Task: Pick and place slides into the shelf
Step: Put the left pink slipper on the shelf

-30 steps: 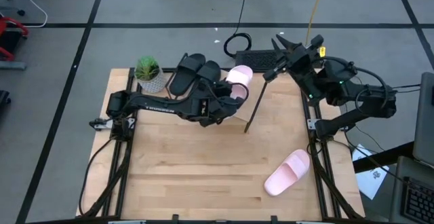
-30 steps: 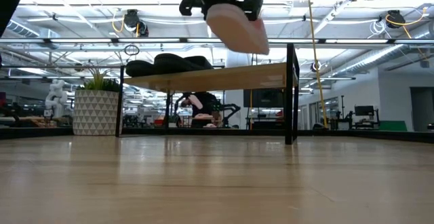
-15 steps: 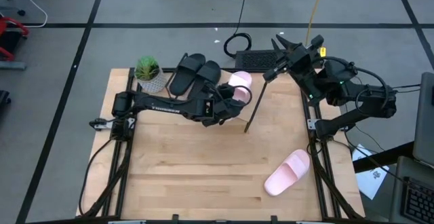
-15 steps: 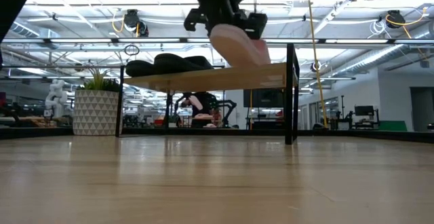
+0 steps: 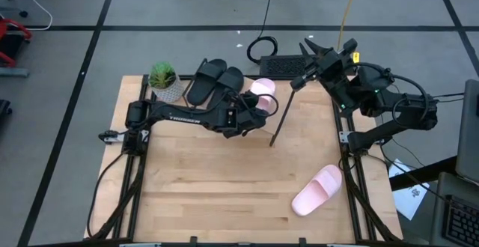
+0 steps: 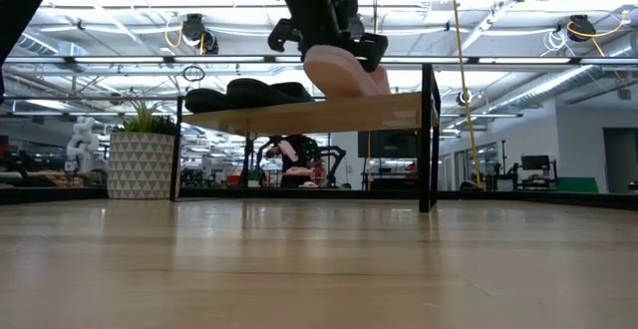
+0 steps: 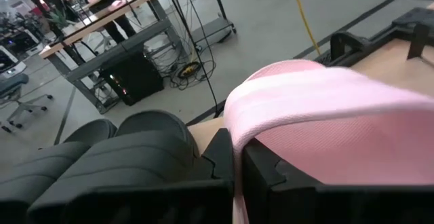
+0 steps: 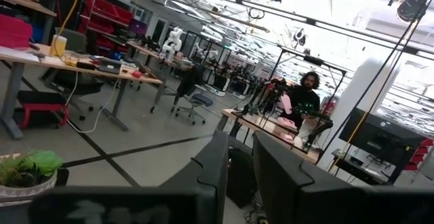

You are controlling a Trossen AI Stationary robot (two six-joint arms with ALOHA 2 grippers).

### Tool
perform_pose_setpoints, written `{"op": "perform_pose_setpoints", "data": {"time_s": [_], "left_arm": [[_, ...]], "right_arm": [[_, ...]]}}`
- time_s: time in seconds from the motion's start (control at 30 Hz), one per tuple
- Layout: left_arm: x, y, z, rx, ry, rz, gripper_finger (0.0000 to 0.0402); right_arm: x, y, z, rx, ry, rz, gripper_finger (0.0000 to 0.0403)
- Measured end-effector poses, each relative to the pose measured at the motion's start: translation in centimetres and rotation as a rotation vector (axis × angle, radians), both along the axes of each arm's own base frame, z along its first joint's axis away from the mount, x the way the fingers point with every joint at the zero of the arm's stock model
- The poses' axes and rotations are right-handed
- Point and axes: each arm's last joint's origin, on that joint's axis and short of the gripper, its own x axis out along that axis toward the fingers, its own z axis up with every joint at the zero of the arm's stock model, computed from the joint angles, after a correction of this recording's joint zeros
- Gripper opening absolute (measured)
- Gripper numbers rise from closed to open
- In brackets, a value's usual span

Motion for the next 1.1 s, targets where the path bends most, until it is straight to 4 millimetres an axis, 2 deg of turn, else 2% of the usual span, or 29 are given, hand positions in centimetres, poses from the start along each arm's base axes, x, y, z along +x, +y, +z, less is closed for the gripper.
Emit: {"op": "perform_pose_setpoints", "data": {"time_s": [0.2, 0.8, 1.1], "left_arm": [[-0.14, 0.13, -0.16, -0.008, 0.012, 0.005, 0.0005], [-0.14, 0.14, -0.15, 0.01, 0.056, -0.009, 0.0063], [-0.21, 0.13, 0.07, 0.025, 0.087, -0.02, 0.0067]], "right_arm": [[0.01, 0.0, -0.02, 0.0, 0.003, 0.0, 0.0059], [0.02, 0.0, -0.03, -0.002, 0.006, -0.001, 0.0059], [0.02, 0.0, -0.03, -0.002, 0.006, -0.001, 0.0059]]}}
